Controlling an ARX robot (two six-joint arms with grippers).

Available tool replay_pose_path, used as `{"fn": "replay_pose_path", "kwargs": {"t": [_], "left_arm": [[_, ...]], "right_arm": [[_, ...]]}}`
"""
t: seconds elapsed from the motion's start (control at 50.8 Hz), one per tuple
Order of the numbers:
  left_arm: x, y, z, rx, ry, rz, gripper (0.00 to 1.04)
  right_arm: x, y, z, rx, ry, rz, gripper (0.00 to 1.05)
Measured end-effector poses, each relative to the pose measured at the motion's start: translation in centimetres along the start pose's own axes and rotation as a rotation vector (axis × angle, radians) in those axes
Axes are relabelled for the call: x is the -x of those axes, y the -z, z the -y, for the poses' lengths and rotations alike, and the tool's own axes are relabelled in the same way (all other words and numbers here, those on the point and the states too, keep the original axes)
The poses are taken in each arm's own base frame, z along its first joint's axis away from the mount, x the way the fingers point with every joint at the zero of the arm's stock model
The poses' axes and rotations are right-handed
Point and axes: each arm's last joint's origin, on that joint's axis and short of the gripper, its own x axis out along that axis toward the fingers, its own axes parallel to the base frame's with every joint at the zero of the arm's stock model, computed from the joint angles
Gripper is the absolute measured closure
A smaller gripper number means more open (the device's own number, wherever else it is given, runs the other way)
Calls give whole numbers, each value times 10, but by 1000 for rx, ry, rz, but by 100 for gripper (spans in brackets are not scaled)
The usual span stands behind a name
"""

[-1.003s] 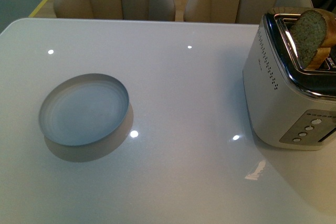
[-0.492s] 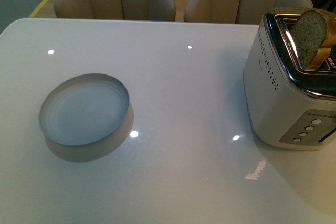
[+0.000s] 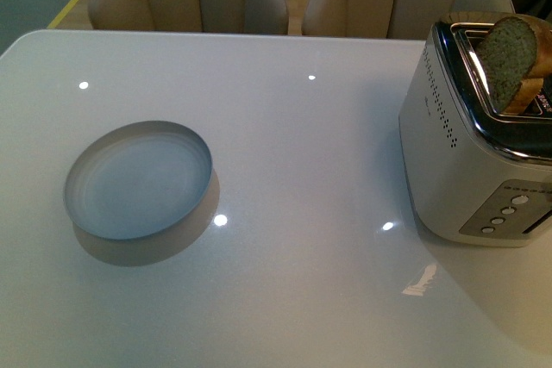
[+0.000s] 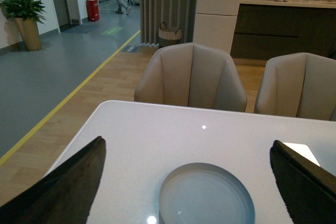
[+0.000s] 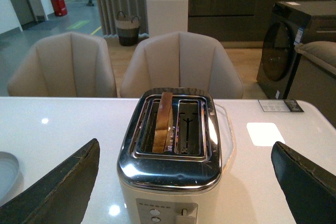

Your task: Left arm holds plate, right arm toasts bread

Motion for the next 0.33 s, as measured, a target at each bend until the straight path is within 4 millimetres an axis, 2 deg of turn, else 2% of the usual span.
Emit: {"fn": "replay_pose_path", "kwargs": {"t": [0.334], "left_arm": [[0, 0, 0, -2, 0, 0, 7]], "right_arm": [[0, 0, 0, 0, 0, 0, 9]]}}
